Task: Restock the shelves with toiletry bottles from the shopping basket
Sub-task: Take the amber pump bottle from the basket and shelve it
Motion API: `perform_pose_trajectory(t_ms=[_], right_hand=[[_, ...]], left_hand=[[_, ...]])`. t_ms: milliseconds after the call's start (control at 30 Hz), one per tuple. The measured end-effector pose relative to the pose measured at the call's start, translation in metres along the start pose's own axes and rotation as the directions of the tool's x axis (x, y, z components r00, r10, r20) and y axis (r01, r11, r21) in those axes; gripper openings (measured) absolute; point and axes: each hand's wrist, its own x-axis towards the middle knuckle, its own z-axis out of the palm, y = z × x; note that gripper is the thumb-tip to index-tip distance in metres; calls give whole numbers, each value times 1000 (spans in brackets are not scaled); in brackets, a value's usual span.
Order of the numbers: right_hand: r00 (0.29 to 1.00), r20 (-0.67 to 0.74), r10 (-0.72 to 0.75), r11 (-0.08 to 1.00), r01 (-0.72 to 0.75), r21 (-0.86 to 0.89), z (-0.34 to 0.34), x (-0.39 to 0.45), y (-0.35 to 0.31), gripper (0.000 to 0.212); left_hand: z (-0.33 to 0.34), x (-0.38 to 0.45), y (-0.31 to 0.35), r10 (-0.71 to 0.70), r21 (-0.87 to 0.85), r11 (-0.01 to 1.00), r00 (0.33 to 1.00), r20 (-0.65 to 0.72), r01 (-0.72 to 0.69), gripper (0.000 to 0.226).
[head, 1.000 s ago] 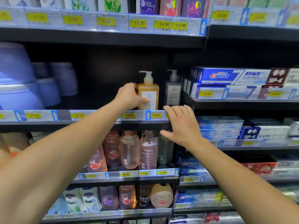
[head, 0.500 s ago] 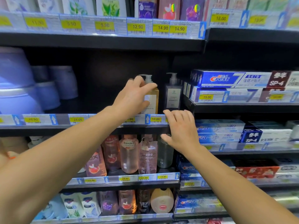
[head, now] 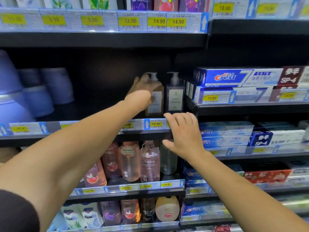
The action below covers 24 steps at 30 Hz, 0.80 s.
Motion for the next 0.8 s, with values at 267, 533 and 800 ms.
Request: perform_pose_trajectory(t_ms=[267,533,800], right_hand=[[1000,-21,-7,1000,7,17,5,0,1,82],[1000,-17,1,1000,-1,6,6,0,1,82],[1000,-10,7,1000,-6,22,3,-1,-1,82]], left_hand=[[14,8,6,2,-65,998,997,-73,-7,62],[11,9,8,-9,-62,998,997,-79,4,61],[9,8,8,-4,-70,998,997,-77,-2,60]])
